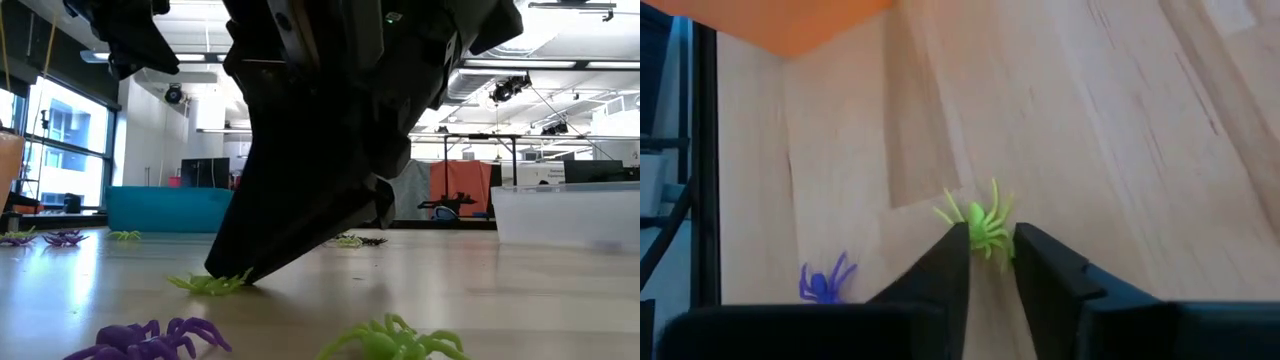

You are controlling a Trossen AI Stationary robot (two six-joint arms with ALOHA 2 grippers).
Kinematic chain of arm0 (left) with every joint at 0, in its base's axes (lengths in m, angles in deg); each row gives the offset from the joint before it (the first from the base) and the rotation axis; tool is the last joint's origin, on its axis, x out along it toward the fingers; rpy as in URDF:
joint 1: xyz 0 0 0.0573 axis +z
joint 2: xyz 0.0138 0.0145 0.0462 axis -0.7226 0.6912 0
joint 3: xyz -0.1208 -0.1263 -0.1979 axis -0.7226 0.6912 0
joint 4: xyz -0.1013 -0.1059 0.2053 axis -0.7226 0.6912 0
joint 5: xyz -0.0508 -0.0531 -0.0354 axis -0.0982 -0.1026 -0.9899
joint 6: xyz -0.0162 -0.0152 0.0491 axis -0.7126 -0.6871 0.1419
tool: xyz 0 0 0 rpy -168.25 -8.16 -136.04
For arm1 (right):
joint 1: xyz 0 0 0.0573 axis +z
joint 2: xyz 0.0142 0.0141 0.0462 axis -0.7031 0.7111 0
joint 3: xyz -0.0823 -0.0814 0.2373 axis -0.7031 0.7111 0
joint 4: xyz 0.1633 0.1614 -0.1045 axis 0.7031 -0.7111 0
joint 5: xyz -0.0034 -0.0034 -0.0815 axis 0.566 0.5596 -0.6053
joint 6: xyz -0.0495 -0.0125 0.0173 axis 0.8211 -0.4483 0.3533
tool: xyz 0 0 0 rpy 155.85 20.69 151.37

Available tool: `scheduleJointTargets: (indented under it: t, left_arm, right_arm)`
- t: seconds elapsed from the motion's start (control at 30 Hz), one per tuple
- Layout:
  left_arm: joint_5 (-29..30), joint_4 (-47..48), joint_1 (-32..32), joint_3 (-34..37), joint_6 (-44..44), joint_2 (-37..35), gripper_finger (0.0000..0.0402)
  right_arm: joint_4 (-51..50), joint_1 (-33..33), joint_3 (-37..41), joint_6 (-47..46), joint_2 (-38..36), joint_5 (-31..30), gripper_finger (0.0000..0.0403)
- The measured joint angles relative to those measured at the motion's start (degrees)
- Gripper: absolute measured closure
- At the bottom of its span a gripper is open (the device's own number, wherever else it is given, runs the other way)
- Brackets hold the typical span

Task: Sort Halloween decoration
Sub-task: Put the green spider toy into the blue bin

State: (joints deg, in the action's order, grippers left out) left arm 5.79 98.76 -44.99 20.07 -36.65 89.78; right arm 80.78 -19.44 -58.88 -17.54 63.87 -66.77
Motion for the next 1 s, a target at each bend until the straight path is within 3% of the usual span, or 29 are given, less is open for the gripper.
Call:
scheduleJointTargets:
  t: [0.13, 0.63, 1.0]
  left_arm:
    - [0.02, 0.00, 0.02, 0.00, -0.02, 0.01, 0.0348]
    - [0.02, -0.04, 0.02, 0.00, -0.17, 0.00, 0.0348]
    - [-0.01, -6.05, 0.00, 0.00, 0.69, 0.04, 0.0348]
  right_arm:
    - [0.08, -0.09, 0.05, 0.80, 0.07, 0.99, 0.0394]
    - [-4.07, -2.82, 0.43, 8.84, -4.20, 2.57, 0.0402]
    - [-14.32, -7.53, 0.27, 17.53, -14.91, -6.55, 0.0403]
